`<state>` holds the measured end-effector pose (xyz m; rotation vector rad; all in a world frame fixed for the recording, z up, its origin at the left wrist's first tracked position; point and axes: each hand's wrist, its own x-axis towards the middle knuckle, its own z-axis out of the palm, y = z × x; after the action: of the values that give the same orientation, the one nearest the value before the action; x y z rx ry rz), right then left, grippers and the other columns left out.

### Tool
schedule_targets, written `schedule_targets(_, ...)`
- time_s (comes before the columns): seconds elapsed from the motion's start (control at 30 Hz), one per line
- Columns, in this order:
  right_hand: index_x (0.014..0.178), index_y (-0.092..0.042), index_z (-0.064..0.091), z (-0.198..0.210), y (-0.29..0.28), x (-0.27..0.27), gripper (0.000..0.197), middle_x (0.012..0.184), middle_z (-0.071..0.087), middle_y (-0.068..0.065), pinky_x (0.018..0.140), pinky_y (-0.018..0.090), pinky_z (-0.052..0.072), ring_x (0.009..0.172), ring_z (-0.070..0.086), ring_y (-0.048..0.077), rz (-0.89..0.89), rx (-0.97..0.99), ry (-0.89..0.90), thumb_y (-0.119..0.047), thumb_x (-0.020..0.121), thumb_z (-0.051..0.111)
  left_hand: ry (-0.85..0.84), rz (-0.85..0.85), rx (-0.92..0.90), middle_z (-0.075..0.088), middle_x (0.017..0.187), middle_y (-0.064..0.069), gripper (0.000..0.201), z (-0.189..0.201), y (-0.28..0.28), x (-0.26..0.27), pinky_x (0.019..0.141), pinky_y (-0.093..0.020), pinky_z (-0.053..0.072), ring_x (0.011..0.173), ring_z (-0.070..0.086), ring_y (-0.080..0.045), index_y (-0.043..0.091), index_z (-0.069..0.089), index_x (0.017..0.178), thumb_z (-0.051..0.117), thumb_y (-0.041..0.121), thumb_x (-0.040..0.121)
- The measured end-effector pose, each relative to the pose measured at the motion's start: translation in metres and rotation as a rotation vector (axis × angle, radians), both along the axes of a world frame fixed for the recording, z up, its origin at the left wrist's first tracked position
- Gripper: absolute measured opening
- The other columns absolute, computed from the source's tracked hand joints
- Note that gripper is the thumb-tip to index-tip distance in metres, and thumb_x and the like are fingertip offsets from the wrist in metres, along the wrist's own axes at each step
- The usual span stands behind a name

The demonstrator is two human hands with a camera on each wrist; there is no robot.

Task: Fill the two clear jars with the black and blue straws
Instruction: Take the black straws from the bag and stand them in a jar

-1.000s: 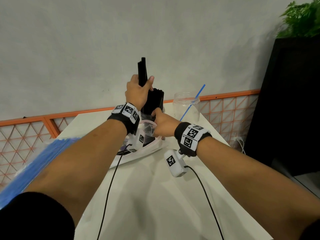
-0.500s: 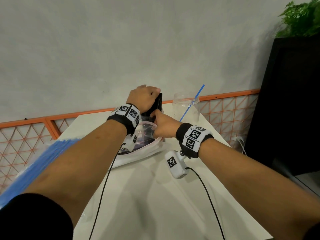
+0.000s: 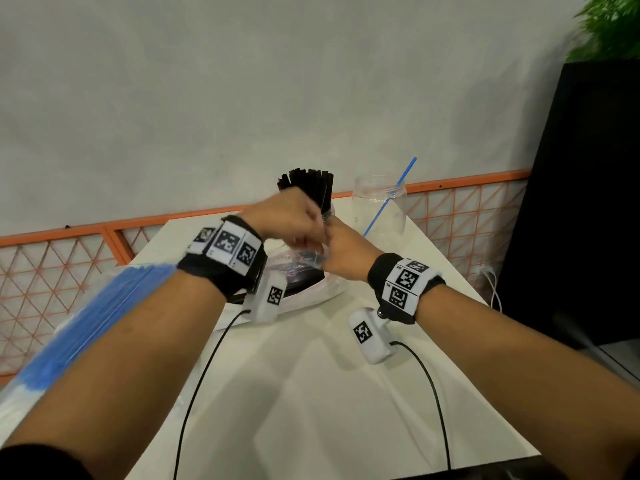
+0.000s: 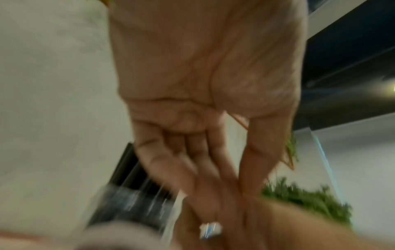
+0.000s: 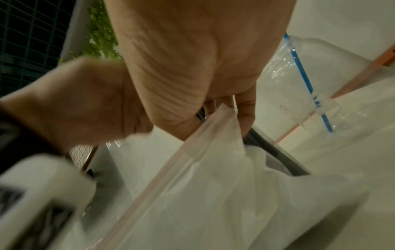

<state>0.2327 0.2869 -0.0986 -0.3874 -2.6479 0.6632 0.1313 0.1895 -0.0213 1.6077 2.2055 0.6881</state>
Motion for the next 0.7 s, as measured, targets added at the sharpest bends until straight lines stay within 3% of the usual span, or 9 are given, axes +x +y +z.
schedule_targets(0.1, 0.092, 0.0, 0.07, -0.004, -0.004, 0.002, 0.013, 0.094, 0.061, 0.016, 0.073, 0.036, 0.051, 0.086, 0.061, 0.031, -0.036, 0.044, -0.174, -0.007, 0.084, 0.062, 0.217, -0.013, -0.299, 0.072, 0.066, 0.005, 0.012, -0.041, -0.005, 0.003, 0.06, -0.02, 0.048, 0.058, 0.064, -0.004, 0.016, 0.075, 0.072, 0.071, 0.008, 0.079)
schedule_targets(0.17, 0.092, 0.0, 0.07, -0.007, -0.007, 0.004, 0.016, 0.086, 0.06, 0.015, 0.066, 0.032, 0.046, 0.081, 0.058, 0.03, -0.044, 0.081, -0.349, -0.006, 0.083, 0.059, 0.388, -0.002, -0.372, 0.075, 0.092, 0.0, 0.013, -0.065, -0.004, 0.004, 0.074, -0.024, 0.048, 0.082, 0.065, -0.013, 0.015, 0.078, 0.09, 0.072, 0.012, 0.079)
schedule_targets(0.2, 0.099, -0.001, 0.069, -0.008, -0.008, 0.006, 0.02, 0.089, 0.061, 0.014, 0.066, 0.032, 0.046, 0.083, 0.059, 0.03, -0.034, 0.095, -0.411, -0.006, 0.082, 0.059, 0.455, -0.014, -0.388, 0.073, 0.103, -0.001, 0.022, -0.076, -0.003, 0.003, 0.081, -0.025, 0.046, 0.093, 0.063, -0.017, 0.016, 0.077, 0.102, 0.073, 0.016, 0.081)
schedule_targets(0.27, 0.11, -0.006, 0.067, -0.012, -0.008, 0.007, 0.029, 0.103, 0.062, 0.014, 0.069, 0.031, 0.047, 0.092, 0.06, 0.029, -0.008, 0.106, -0.456, -0.008, 0.081, 0.06, 0.529, -0.038, -0.378, 0.07, 0.113, -0.001, 0.037, -0.095, -0.003, 0.001, 0.083, -0.025, 0.043, 0.1, 0.06, -0.018, 0.018, 0.071, 0.116, 0.077, 0.025, 0.08)
schedule_targets(0.37, 0.118, -0.01, 0.062, -0.013, -0.008, 0.011, 0.038, 0.113, 0.057, 0.013, 0.069, 0.029, 0.05, 0.095, 0.059, 0.027, -0.003, 0.053, -0.442, -0.005, 0.081, 0.059, 0.552, -0.062, -0.339, 0.065, 0.119, 0.0, 0.046, -0.113, -0.004, -0.001, 0.087, -0.028, 0.047, 0.104, 0.058, -0.019, 0.021, 0.066, 0.121, 0.078, 0.031, 0.077)
schedule_targets(0.53, 0.131, -0.007, 0.054, -0.016, -0.006, 0.015, 0.051, 0.121, 0.055, 0.014, 0.075, 0.036, 0.06, 0.098, 0.064, 0.03, -0.031, -0.034, -0.428, 0.0, 0.08, 0.057, 0.6, -0.071, -0.308, 0.065, 0.114, 0.001, 0.037, -0.124, -0.003, -0.004, 0.092, -0.032, 0.048, 0.105, 0.058, -0.021, 0.021, 0.065, 0.115, 0.073, 0.032, 0.08)
schedule_targets(0.7, 0.14, -0.009, 0.047, -0.018, -0.004, 0.015, 0.061, 0.13, 0.052, 0.013, 0.078, 0.04, 0.059, 0.101, 0.064, 0.033, -0.041, -0.055, -0.392, 0.003, 0.08, 0.058, 0.552, -0.045, -0.317, 0.057, 0.086, 0.007, 0.017, -0.131, 0.0, -0.008, 0.076, -0.028, 0.041, 0.084, 0.053, -0.018, 0.024, 0.054, 0.09, 0.069, 0.029, 0.083)
